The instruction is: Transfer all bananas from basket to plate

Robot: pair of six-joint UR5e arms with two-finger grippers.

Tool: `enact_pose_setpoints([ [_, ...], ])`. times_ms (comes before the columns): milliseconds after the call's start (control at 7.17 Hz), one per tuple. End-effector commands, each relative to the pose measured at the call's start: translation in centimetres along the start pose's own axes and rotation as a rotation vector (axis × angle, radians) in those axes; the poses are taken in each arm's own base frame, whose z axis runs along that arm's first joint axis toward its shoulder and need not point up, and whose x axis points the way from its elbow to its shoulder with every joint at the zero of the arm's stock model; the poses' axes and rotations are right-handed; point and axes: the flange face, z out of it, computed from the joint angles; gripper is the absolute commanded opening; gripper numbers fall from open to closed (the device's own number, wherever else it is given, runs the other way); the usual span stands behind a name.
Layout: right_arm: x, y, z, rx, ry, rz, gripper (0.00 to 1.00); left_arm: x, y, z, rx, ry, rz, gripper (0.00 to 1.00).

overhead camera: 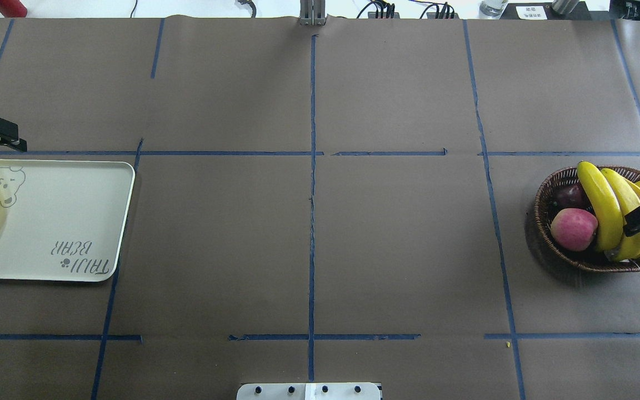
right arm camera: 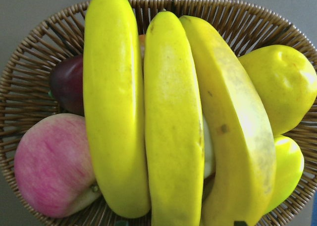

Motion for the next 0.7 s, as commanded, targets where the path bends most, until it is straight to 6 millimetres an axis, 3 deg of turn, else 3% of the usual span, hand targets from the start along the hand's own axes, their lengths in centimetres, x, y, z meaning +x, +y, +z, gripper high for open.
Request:
enact_pose_setpoints([
  [0, 0.0, 0.0, 0.2, -0.004, 0.002, -0.002, 0.66, 0.0, 0.0, 0.0, -0.001, 0.0, 0.0, 1.0],
  [558, -0.2, -1.2, 0.9, -0.005, 0.004, -0.006, 0.64, 0.0, 0.0, 0.0, -0.001, 0.0, 0.0, 1.0],
])
